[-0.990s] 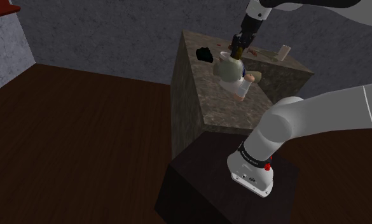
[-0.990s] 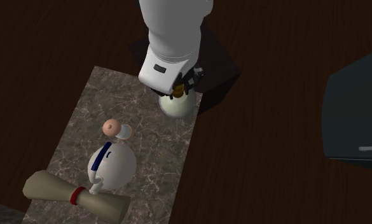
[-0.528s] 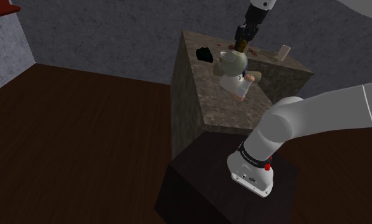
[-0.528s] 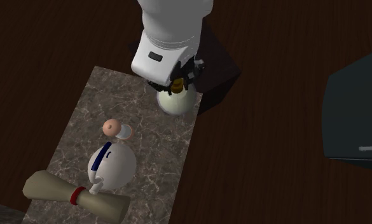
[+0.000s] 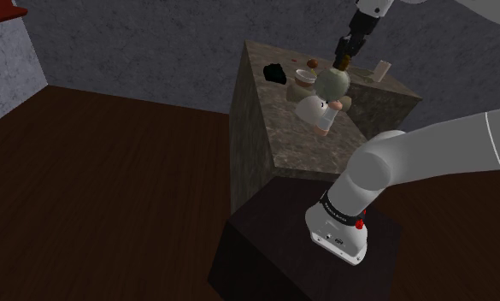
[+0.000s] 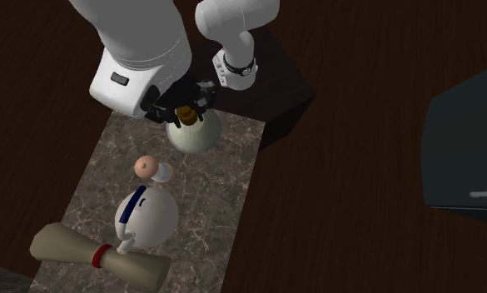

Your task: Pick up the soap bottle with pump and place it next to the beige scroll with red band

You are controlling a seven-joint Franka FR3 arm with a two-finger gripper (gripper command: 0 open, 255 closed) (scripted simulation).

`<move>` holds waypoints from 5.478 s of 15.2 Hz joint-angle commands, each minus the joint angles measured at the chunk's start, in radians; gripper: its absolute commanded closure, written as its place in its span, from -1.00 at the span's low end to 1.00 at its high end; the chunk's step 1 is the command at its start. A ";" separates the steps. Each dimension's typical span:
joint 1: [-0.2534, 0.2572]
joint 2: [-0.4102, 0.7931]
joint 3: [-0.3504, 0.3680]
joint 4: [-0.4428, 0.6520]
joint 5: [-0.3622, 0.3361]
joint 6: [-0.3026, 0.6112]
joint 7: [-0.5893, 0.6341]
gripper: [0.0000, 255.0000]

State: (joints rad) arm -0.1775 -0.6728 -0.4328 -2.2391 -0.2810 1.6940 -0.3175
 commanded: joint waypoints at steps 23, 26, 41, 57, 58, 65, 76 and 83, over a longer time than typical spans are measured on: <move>0.075 0.803 -0.871 0.621 0.462 0.022 -0.911 1.00; 0.049 0.773 -0.822 0.573 0.431 0.068 -0.892 1.00; 0.052 0.786 -0.813 0.378 0.453 0.267 -0.915 1.00; -0.030 0.908 -0.743 0.237 0.601 0.446 -1.023 1.00; -0.037 0.917 -0.736 0.230 0.612 0.456 -1.031 1.00; -0.092 0.981 -0.678 0.190 0.694 0.524 -1.088 1.00; -0.104 0.995 -0.665 0.183 0.712 0.538 -1.100 -1.00; -0.033 0.914 -0.739 0.213 0.612 0.471 -1.035 -1.00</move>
State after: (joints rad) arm -0.2333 0.2679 -1.1479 -2.0360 0.3656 2.1872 -1.3736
